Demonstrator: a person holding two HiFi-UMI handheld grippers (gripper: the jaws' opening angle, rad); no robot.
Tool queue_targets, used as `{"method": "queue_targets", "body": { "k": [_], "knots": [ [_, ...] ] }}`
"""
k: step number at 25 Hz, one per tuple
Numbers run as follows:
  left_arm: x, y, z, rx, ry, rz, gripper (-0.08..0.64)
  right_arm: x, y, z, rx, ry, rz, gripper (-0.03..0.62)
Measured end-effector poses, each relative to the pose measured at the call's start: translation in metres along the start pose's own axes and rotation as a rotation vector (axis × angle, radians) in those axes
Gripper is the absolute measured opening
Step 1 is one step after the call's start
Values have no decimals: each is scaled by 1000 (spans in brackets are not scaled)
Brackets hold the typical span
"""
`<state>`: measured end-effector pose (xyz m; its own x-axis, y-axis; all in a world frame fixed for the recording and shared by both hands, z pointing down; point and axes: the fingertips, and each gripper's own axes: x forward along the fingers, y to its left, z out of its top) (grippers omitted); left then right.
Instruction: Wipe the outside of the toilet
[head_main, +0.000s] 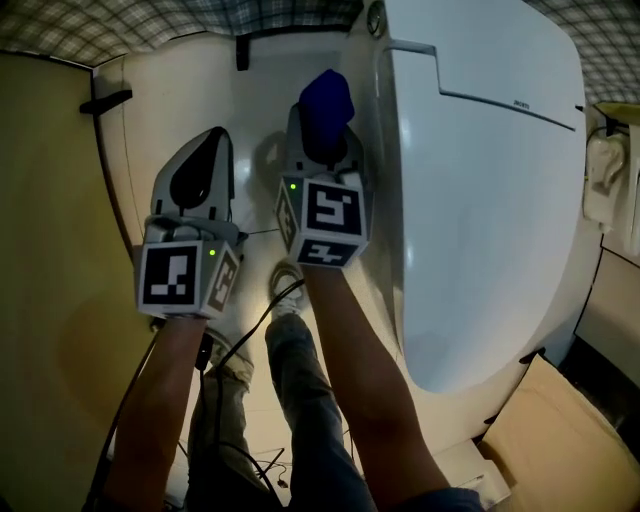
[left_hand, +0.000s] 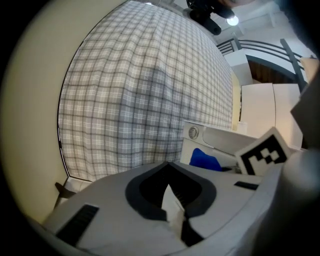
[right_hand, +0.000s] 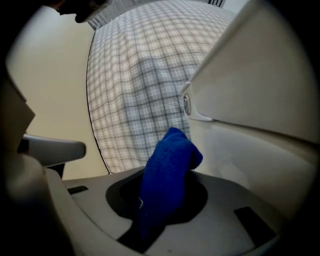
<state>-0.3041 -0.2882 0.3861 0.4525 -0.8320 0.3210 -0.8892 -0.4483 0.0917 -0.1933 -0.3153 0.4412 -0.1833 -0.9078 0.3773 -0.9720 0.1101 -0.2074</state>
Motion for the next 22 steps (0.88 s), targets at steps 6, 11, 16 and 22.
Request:
{"method": "queue_targets", "body": {
  "k": [6,11,16,22],
  "knots": [
    [-17,-29,-15,19,-3,-92,12,-116,-3,-50,9,12,-117,75],
    [-47,-67,-43,27,19,-181,12,-207,-21,-90,42,18,-234,75],
    [-70,-100,-66,65,35,-262,12,-255,-23,-123,44,50,-271,75],
    [-74,-93,-63,51,40,-217,12,-229,-8,-107,35,55,-194,75]
  ]
}}
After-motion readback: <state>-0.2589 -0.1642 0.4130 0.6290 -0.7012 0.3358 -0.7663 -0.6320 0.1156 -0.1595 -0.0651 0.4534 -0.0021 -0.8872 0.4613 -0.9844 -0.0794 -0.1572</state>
